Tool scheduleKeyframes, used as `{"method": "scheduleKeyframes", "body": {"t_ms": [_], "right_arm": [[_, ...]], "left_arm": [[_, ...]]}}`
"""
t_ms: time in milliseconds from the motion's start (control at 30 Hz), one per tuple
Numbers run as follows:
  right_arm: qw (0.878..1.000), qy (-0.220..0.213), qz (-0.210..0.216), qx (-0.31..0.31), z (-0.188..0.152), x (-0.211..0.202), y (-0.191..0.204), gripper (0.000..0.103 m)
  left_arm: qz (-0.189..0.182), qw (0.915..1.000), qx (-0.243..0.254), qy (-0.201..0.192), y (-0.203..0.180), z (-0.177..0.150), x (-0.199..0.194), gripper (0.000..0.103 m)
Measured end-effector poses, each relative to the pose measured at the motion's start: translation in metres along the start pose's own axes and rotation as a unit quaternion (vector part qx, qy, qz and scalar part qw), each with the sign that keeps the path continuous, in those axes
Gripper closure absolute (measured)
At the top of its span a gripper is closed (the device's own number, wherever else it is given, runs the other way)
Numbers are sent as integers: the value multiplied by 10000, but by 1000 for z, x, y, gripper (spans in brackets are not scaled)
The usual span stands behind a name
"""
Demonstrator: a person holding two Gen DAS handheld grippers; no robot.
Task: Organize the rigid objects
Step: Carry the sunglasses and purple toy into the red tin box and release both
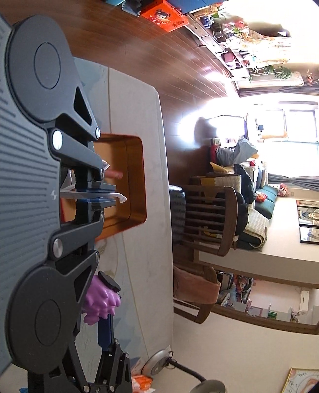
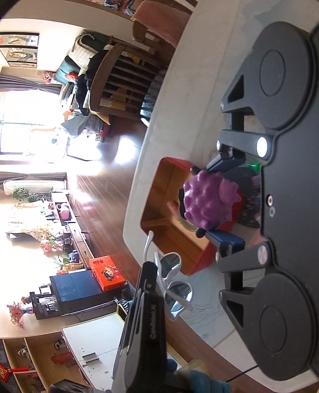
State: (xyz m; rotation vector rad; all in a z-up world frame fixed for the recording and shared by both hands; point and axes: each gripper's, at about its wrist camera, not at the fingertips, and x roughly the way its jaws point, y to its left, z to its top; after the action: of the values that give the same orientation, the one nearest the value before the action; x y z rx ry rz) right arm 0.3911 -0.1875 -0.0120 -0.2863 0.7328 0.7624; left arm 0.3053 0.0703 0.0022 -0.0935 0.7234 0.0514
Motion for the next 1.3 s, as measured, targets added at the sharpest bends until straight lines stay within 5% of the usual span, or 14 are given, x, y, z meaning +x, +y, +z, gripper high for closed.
{"method": "scheduleKeyframes", "body": {"t_ms": [700,1300], "right_arm": [[9958,508,-504,-578,44,145,8,53],[9937,785,-447,-658,39,195,7,53]], "left_arm": [[-14,9987,-318,407,50,7,105,99],[-102,9971,-467,594,67,-16,142,99]]}}
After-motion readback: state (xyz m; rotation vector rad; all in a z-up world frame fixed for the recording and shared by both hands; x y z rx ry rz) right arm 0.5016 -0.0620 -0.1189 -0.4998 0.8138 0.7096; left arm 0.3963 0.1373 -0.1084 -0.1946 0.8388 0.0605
